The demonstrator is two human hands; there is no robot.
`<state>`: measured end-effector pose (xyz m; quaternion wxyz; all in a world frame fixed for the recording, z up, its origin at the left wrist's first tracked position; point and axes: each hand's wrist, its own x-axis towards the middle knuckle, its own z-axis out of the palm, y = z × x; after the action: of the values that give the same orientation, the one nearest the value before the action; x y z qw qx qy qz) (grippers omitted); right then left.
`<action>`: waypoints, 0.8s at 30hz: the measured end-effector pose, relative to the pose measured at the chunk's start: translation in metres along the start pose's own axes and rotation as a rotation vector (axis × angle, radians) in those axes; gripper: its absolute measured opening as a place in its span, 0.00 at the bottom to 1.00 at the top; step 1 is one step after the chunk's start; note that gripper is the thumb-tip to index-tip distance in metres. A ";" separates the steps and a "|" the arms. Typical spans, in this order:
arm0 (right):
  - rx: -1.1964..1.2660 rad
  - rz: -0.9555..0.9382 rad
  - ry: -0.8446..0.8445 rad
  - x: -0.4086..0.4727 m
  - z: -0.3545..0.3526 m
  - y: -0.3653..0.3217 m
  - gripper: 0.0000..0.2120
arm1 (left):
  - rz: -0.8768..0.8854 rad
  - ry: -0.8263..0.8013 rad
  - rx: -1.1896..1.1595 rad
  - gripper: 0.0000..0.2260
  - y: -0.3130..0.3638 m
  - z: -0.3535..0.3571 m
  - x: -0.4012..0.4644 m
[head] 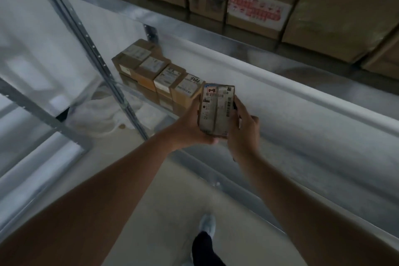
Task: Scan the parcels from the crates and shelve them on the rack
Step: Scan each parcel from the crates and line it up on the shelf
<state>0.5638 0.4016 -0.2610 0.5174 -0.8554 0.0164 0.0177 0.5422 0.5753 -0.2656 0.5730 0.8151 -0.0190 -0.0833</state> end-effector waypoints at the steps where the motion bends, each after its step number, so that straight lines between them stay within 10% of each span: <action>1: 0.000 0.004 0.006 0.010 0.006 0.002 0.22 | -0.001 -0.001 0.010 0.55 -0.006 -0.003 0.011; 24: -0.112 0.308 0.133 0.114 0.092 0.015 0.22 | 0.103 -0.107 0.626 0.48 -0.054 -0.079 0.148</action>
<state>0.6756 0.4755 -0.3221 0.4577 -0.8696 0.1804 0.0412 0.6971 0.6487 -0.3066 0.2961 0.9442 -0.1149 -0.0872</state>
